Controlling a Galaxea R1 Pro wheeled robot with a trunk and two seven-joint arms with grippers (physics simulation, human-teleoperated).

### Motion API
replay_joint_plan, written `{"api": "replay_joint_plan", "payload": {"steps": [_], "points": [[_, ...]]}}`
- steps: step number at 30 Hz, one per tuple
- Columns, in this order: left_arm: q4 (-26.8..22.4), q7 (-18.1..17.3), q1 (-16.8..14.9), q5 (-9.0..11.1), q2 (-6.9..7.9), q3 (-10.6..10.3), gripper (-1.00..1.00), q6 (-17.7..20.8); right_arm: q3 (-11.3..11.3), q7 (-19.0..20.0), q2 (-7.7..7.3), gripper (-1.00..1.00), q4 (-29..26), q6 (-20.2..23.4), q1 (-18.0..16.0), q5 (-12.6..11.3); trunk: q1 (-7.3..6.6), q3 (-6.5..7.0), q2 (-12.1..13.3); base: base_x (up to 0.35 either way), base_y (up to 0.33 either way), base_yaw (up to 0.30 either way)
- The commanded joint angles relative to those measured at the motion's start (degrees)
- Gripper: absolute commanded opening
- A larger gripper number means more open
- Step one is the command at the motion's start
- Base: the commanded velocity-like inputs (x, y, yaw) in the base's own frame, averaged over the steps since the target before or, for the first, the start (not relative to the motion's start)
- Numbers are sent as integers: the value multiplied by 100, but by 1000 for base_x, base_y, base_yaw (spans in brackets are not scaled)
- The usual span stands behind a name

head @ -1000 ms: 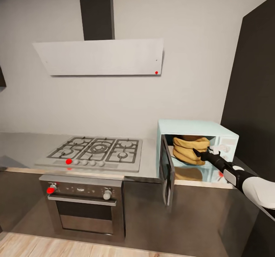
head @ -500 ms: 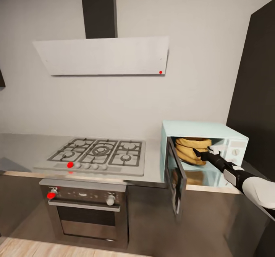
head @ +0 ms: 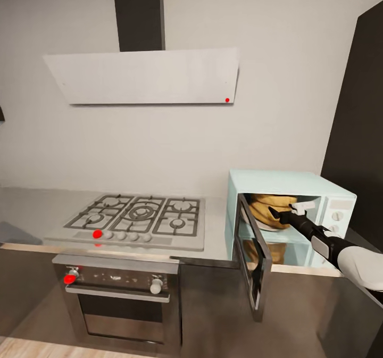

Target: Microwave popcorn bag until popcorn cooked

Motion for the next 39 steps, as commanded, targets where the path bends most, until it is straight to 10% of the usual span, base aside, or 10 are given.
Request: {"api": "replay_joint_plan", "payload": {"steps": [1,18,39], "points": [[-4,12,-3,0,-1,16,100,8,-33,6,-7,100,21,-22,-8,21,0,-8,-5,4,1,0],[-4,13,-3,0,32,17,100,2,-33,6,-7,100,21,-22,-6,21,0,-8,-5,41,0,0],[-8,13,-3,0,8,35,100,9,-31,-217,-7,100,21,-5,-5,21,0,-8,-5,-329,19,0]]}}
